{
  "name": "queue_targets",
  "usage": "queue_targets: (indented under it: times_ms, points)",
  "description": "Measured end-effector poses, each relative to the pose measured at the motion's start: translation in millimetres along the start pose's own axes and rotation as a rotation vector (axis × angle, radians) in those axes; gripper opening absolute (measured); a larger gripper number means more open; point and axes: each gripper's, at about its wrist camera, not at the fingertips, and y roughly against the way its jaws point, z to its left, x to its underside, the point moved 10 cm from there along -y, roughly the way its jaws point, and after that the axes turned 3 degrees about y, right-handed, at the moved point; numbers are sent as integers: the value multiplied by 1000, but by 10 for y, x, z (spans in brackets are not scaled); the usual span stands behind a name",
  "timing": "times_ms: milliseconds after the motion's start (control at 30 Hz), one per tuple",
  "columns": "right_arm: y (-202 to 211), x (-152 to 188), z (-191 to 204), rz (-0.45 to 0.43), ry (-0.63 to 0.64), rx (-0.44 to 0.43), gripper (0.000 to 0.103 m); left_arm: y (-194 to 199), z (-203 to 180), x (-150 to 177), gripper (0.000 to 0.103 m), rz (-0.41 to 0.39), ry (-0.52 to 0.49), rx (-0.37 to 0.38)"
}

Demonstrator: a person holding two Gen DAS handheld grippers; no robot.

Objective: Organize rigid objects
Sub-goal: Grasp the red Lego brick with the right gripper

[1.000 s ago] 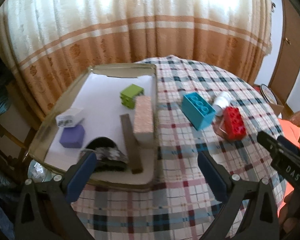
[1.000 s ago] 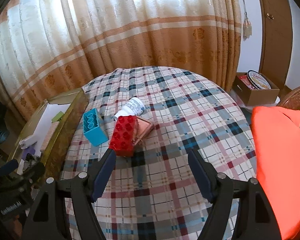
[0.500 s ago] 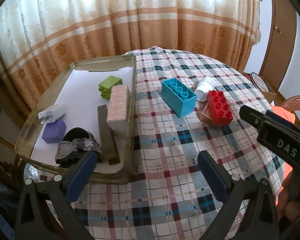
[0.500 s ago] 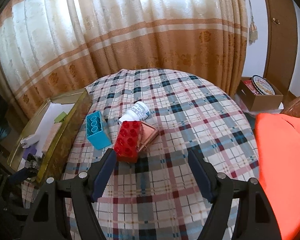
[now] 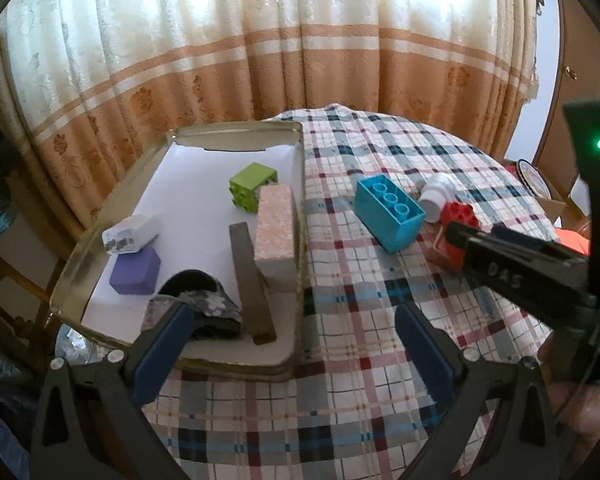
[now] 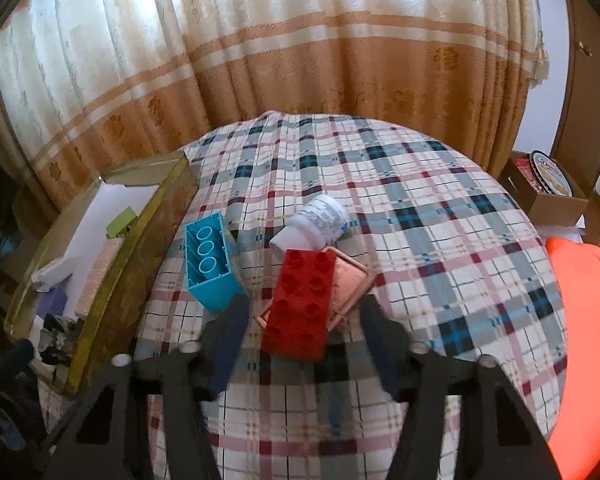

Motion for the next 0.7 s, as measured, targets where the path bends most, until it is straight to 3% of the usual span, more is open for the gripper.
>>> queue_targets:
  times_ms: [233,400,700]
  points:
    - [-173,12,44,38,30,31,49,-20,81,-82,102,-6,20,-13]
    - [-188,-4,9,42,42,41,35,-34,80,-124,102,-10,20,-13]
    - [-72,32,-149,22,-62,-54,34,-44,48,-170,102,-7,24,-2]
